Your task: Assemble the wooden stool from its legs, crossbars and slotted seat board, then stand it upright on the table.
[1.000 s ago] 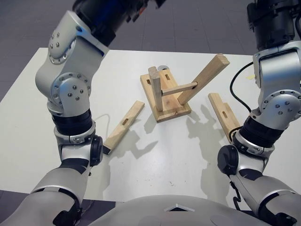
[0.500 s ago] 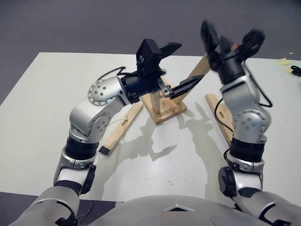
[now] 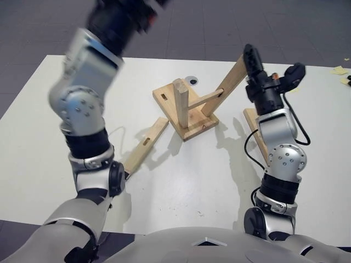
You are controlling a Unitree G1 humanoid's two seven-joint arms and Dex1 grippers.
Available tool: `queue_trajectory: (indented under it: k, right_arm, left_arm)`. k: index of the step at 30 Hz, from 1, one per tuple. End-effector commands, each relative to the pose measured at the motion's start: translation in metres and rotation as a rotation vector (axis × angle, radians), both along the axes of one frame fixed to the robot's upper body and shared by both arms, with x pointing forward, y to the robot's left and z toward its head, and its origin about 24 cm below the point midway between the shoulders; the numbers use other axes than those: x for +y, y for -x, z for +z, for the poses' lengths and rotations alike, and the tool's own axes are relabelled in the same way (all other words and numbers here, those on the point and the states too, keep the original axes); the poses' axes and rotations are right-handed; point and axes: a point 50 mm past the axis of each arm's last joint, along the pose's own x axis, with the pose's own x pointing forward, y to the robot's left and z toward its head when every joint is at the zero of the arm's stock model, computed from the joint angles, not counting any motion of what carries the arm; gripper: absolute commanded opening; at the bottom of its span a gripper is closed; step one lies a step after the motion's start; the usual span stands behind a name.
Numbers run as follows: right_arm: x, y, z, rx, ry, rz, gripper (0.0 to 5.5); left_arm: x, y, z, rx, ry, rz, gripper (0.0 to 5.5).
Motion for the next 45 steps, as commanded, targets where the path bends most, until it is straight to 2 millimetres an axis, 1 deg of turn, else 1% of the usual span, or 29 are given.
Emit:
queue_trajectory:
  k: [1,2,3,4,5,6,8,11,12,14,19,21,23,24,26,27,30,33,35,36,38,40,42,43,44,45]
  right_arm:
    - [-0.043,0.002,0.017,-0.059,-0.141,-0.211,5.4]
    - [-0.056,0.0,0.011,-0.003,-0.09,-0.289,5.4]
    - [-0.063,-0.003,0.004,0.066,-0.001,-0.34,5.4]
    - [-0.065,-0.005,-0.001,0.115,0.099,-0.36,5.4]
    - [-0.062,-0.007,-0.006,0.16,0.196,-0.356,5.4]
    - [-0.056,-0.01,-0.011,0.187,0.275,-0.331,5.4]
    - [-0.038,-0.014,-0.021,0.215,0.451,-0.247,5.4]
    - [-0.007,-0.015,-0.031,0.184,0.65,-0.055,5.4]
    - [0.002,-0.013,-0.034,0.165,0.687,0.021,5.4]
    - [0.013,-0.007,-0.039,0.131,0.747,0.142,5.4]
    - [0.022,0.013,-0.044,0.1,0.818,0.338,5.4]
    - [0.023,0.019,-0.046,0.104,0.837,0.37,5.4]
    - [0.02,0.019,-0.048,0.118,0.872,0.321,5.4]
    - [0.018,0.018,-0.049,0.135,0.878,0.257,5.4]
    - [0.014,0.018,-0.056,0.196,0.844,0.134,5.4]
    - [0.012,0.019,-0.063,0.237,0.834,0.07,5.4]
    - [0.011,0.033,-0.086,0.371,0.763,-0.082,5.4]
    - [0.007,0.046,-0.095,0.463,0.708,-0.24,5.4]
    - [0.002,0.049,-0.098,0.52,0.686,-0.319,5.4]
    - [0.004,0.048,-0.098,0.529,0.677,-0.327,5.4]
    - [0.025,0.039,-0.09,0.469,0.644,-0.232,5.4]
    - [0.051,0.032,-0.077,0.363,0.646,-0.088,5.4]
    - [0.066,0.031,-0.069,0.29,0.672,0.018,5.4]
    - [0.068,0.03,-0.068,0.277,0.683,0.043,5.4]
    - [0.07,0.03,-0.067,0.263,0.695,0.065,5.4]
    - [0.07,0.03,-0.067,0.261,0.697,0.075,5.4]
  left_arm:
    - [0.034,-0.021,-0.052,0.226,-0.21,0.381,5.36]
    - [0.038,-0.02,-0.068,0.261,-0.284,0.457,5.36]
    - [0.04,-0.018,-0.079,0.287,-0.326,0.505,5.36]
    - [0.041,-0.015,-0.088,0.31,-0.346,0.536,5.36]
    - [0.041,-0.013,-0.095,0.314,-0.385,0.567,5.36]
    - [0.042,-0.011,-0.102,0.327,-0.405,0.588,5.36]
    - [0.046,-0.009,-0.111,0.373,-0.406,0.621,5.36]
    - [0.05,-0.005,-0.122,0.402,-0.459,0.643,5.36]
    - [0.05,-0.004,-0.125,0.4,-0.494,0.643,5.36]
    - [0.049,-0.002,-0.131,0.414,-0.505,0.63,5.36]
    - [0.054,-0.001,-0.137,0.446,-0.489,0.646,5.36]
    - [0.057,0.0,-0.139,0.456,-0.489,0.65,5.36]
    - [0.059,0.002,-0.142,0.464,-0.494,0.648,5.36]
    - [0.062,0.004,-0.145,0.468,-0.502,0.653,5.36]
    - [0.072,0.008,-0.151,0.471,-0.536,0.685,5.36]
    - [0.081,0.01,-0.158,0.495,-0.547,0.715,5.36]
    - [0.107,0.017,-0.182,0.57,-0.56,0.808,5.36]
    - [0.113,0.024,-0.192,0.571,-0.582,0.876,5.36]
    - [0.107,0.027,-0.194,0.565,-0.579,0.876,5.36]
    - [0.099,0.028,-0.195,0.555,-0.595,0.843,5.36]
    - [0.069,0.028,-0.191,0.482,-0.671,0.71,5.36]
    - [0.034,0.032,-0.183,0.386,-0.74,0.517,5.36]
    - [0.005,0.039,-0.175,0.302,-0.794,0.329,5.36]
    - [-0.005,0.043,-0.173,0.281,-0.81,0.26,5.36]
    - [-0.009,0.044,-0.171,0.26,-0.826,0.236,5.36]
    - [-0.01,0.044,-0.17,0.26,-0.824,0.243,5.36]
